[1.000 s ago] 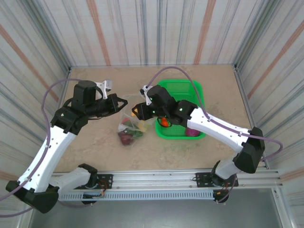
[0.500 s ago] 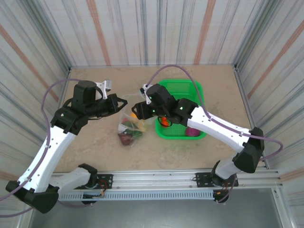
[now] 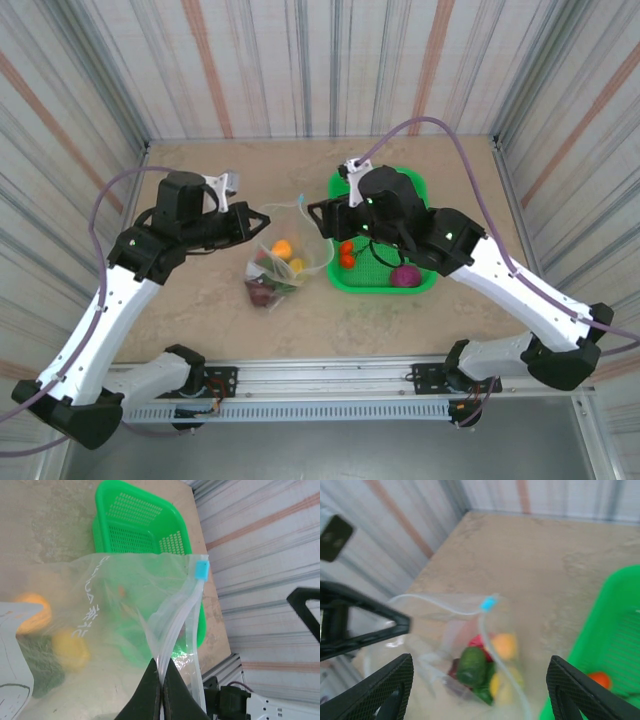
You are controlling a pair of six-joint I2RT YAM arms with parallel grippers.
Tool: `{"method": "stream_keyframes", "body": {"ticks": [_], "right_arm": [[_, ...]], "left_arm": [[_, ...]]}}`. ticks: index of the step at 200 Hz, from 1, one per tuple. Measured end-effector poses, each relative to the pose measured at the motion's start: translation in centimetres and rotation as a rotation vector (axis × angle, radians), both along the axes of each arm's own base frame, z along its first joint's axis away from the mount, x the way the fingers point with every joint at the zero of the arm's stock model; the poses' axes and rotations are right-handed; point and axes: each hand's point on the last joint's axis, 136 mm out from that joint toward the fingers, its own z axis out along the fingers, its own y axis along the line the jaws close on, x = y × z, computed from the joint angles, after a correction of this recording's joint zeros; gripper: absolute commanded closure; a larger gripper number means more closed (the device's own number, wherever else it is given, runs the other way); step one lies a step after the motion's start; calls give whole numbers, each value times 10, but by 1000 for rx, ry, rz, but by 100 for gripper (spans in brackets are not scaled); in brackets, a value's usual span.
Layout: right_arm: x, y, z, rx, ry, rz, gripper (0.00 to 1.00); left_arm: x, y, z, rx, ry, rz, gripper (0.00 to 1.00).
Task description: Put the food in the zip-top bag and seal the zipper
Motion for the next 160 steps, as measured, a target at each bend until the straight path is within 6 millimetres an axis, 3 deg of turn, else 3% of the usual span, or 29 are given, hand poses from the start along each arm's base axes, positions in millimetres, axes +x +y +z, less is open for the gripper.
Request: {"method": "stream_keyframes", "body": {"ticks": [18, 42, 68, 101, 160], "right_arm": [[11, -31, -26, -39, 52, -91, 28], [23, -73, -85, -129, 190, -209, 27], [21, -97, -141, -257, 337, -257, 24], [14, -104, -177, -378, 440, -262, 23], [3, -152, -242, -559, 660, -359, 13]], "left_arm": [[-1, 0, 0, 4, -3, -8, 100], [-1, 0, -1, 8, -8, -12, 100], [-1, 0, -2, 10, -7, -12, 100], [-2, 1, -2, 12, -9, -14, 100], [-4, 1, -10, 19, 2, -15, 100]]}}
